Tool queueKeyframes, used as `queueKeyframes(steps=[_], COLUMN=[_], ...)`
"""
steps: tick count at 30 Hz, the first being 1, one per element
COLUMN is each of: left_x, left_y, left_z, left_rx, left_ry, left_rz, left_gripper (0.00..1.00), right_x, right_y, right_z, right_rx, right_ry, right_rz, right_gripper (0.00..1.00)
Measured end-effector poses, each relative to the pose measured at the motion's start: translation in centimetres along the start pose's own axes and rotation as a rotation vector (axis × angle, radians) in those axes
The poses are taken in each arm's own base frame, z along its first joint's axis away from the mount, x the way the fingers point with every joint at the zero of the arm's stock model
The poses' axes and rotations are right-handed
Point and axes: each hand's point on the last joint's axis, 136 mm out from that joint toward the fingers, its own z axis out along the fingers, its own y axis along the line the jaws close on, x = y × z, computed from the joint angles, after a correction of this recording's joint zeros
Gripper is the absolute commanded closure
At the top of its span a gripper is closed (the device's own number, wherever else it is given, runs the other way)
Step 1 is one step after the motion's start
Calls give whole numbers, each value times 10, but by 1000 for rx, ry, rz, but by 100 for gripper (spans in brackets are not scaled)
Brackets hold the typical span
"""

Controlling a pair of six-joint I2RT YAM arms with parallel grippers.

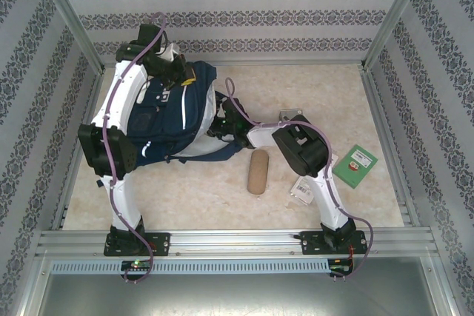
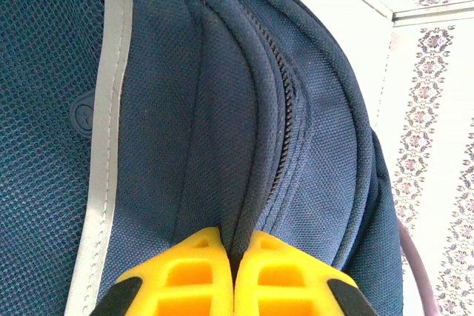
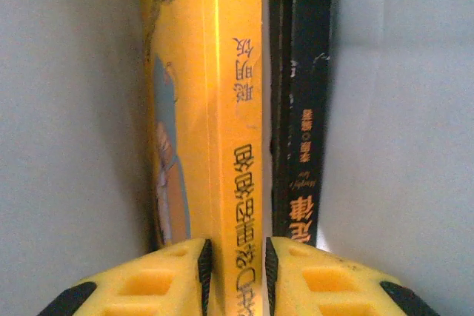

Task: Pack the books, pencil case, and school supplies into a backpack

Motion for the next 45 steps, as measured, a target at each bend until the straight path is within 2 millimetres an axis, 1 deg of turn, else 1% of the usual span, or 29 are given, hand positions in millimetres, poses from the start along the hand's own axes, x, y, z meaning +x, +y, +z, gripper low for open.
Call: queueKeyframes(steps=[5, 7, 9, 11, 14, 19, 20, 21, 23, 26, 28, 30, 34, 35, 37, 39, 40, 41, 44, 45], left_x=[2, 2, 4, 5, 8, 13, 13, 14, 14, 16, 18, 18, 21, 22, 24, 26, 27, 28, 28, 28], left_y=[1, 2, 4, 6, 9, 11, 11, 12, 12, 12, 11, 10, 9, 9, 10, 10, 11, 10, 10, 10], left_z=[0, 0, 1, 3, 5, 9, 10, 11, 14, 18, 21, 22, 26, 27, 30, 33, 35, 35, 35, 35], left_rx=[1, 0, -2, -3, 1, 25, 29, 33, 44, 60, 68, 74, 79, 80, 80, 86, 88, 90, 95, 95], left_ry=[-1, 0, 2, 4, 5, 4, 3, 2, 2, 10, 14, 16, 23, 25, 30, 36, 37, 39, 40, 40], left_rz=[1, 4, 10, 17, 25, 37, 40, 42, 46, 50, 56, 58, 64, 66, 70, 72, 74, 75, 79, 80], left_gripper=[100, 100, 100, 100, 100, 100, 100, 100, 100, 100, 100, 100, 100, 100, 100, 100, 100, 100, 100, 100], right_x=[1, 2, 3, 3, -7, -32, -37, -40, -46, -49, -52, -55, -60, -60, -58, -55, -53, -52, -50, -51], right_y=[6, 3, 0, -2, 7, 38, 41, 44, 46, 41, 33, 18, -27, -36, -56, -68, -72, -77, -92, -97], right_z=[3, -2, -13, -29, -61, -125, -136, -148, -171, -203, -226, -252, -309, -321, -347, -361, -364, -365, -360, -358], right_rx=[-13, -3, 16, 41, 60, 75, 88, 109, 164, 269, 336, 406, 562, 589, 657, 711, 734, 755, 809, 825], right_ry=[9, 6, 3, -8, -49, -152, -170, -188, -220, -251, -269, -297, -369, -384, -416, -425, -419, -402, -330, -307], right_rz=[-9, -7, -4, -3, -18, -97, -112, -130, -175, -231, -251, -246, -165, -145, -105, -100, -109, -126, -160, -167], right_gripper=[72, 71, 67, 65, 63, 57, 56, 52, 44, 41, 41, 41, 41, 42, 39, 33, 29, 24, 18, 8])
